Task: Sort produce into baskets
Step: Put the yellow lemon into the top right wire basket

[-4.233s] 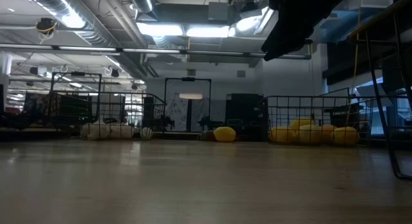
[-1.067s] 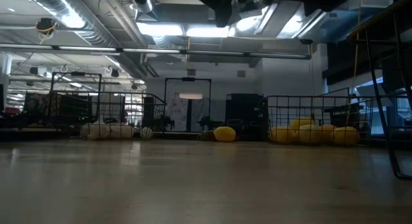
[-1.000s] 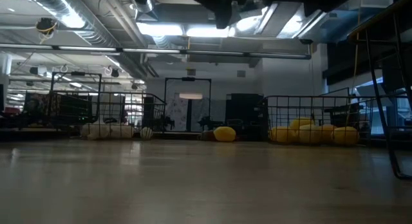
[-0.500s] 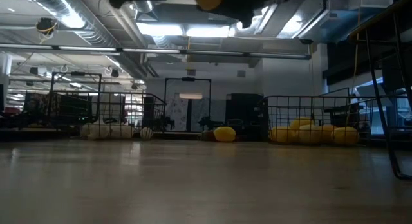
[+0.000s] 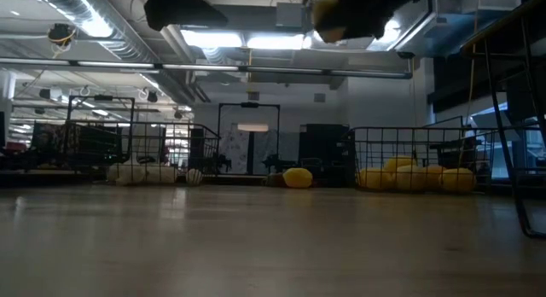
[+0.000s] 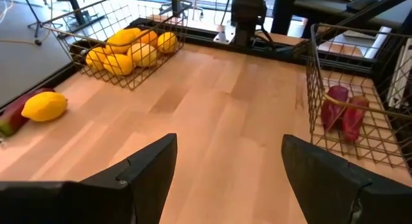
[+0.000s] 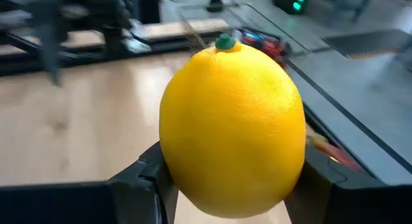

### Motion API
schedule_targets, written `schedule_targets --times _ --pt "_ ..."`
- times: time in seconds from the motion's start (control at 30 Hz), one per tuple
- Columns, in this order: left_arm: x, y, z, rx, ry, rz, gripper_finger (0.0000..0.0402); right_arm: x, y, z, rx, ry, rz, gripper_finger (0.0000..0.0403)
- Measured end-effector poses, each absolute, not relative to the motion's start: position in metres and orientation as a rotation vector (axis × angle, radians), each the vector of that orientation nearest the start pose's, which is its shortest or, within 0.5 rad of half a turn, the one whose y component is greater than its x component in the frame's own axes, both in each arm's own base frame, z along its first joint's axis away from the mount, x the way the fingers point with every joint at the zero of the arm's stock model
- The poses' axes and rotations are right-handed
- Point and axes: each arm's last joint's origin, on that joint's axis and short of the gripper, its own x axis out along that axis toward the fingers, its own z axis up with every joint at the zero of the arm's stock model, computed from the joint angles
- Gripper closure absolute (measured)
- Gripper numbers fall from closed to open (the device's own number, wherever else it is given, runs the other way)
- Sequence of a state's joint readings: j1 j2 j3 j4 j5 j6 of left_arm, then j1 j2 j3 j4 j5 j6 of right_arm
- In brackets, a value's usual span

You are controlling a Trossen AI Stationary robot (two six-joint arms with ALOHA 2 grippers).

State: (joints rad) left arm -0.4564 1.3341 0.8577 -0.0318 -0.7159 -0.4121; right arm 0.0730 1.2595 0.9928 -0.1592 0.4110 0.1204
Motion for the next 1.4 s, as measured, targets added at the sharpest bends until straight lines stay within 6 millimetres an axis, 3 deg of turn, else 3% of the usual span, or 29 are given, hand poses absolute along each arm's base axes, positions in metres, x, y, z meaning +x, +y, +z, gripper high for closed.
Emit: schedule_targets --times 0.23,0.57,0.9,1.2,1.4 --pt "0.261 -0.107 0.257 -0.122 0.363 0.337 0.0125 0.247 -0.033 0.312 0.034 0.531 -0.521 0.0204" --pt "0.261 -0.105 0.257 -0.152 0.364 0.351 0.0125 0.205 -0.091 0.292 0.134 0.84 -0.8 0.0204" --pt "0.263 -0.102 0.257 -0.154 0.363 0.362 0.0125 0.165 -0.143 0.279 0.355 0.985 -0.966 0.0203" --pt "0.263 -0.102 0.257 -0.156 0.363 0.361 0.0125 0.158 -0.175 0.252 0.566 1.08 -0.983 0.0203" --pt "0.261 -0.103 0.255 -0.15 0.38 0.363 0.0125 0.157 -0.185 0.236 0.621 1.167 -1.006 0.0203"
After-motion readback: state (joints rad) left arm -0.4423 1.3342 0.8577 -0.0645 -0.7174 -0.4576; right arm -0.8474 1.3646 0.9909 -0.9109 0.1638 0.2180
